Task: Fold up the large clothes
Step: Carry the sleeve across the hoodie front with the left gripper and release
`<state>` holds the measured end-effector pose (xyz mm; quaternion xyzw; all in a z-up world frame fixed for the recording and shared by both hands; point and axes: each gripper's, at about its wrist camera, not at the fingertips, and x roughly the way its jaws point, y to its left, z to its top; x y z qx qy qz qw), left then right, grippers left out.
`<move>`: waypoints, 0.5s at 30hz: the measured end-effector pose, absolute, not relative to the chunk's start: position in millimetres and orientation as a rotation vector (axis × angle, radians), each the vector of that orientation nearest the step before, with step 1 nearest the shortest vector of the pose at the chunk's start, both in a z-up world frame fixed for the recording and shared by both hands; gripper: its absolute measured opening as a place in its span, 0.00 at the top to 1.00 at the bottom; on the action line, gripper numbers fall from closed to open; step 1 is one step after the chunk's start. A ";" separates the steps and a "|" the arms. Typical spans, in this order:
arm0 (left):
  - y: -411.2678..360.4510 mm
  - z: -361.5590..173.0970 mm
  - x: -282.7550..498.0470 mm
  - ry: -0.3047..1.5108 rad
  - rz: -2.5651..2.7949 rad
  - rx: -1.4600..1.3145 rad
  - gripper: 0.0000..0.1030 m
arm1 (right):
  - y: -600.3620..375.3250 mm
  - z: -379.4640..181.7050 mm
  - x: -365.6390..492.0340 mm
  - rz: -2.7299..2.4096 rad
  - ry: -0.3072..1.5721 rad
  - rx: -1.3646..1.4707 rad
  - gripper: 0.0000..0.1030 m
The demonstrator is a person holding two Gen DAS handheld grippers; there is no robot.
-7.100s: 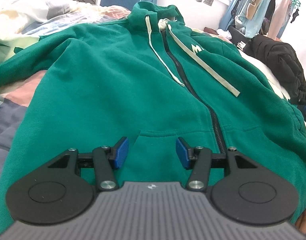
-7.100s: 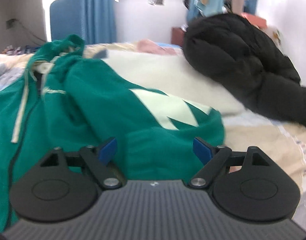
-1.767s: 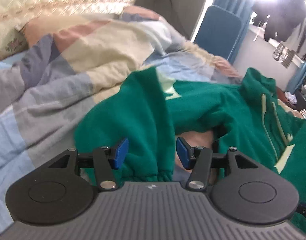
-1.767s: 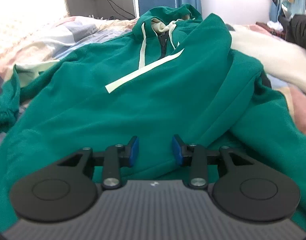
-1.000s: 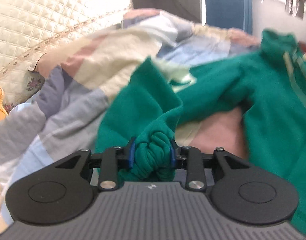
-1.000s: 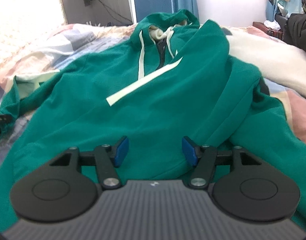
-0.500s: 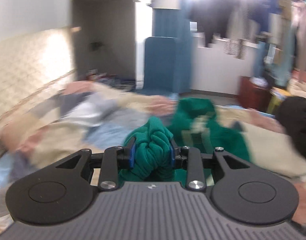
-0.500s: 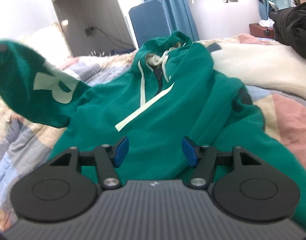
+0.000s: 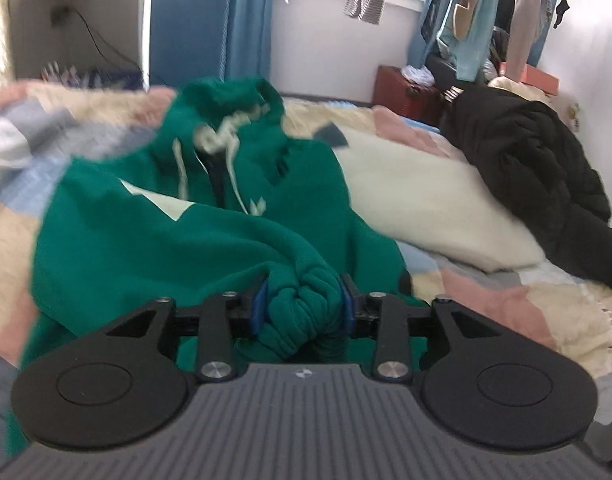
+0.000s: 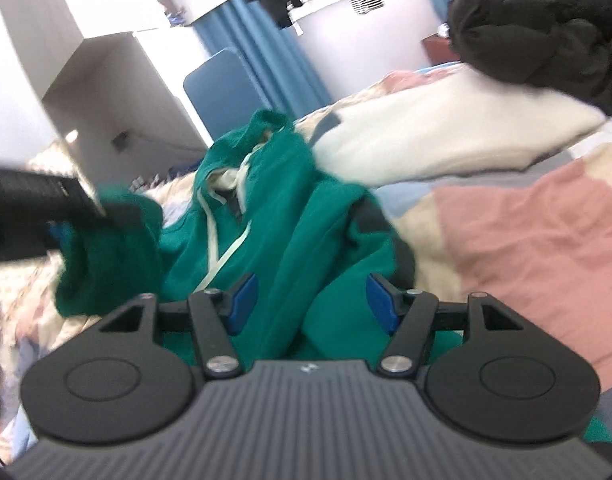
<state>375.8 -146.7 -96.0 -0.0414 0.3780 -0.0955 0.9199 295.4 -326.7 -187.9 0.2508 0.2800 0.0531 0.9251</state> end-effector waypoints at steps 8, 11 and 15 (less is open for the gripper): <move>-74.9 -110.7 342.7 0.699 -0.267 -0.202 0.28 | -324.6 -182.9 291.5 0.129 0.552 0.512 0.38; -26.3 -126.2 335.6 0.695 -0.200 -0.249 0.28 | -311.0 -179.0 290.2 0.171 0.549 0.465 0.38; 44.1 -172.7 344.2 0.729 -0.078 -0.373 0.28 | -282.6 -176.3 291.5 0.219 0.549 0.356 0.38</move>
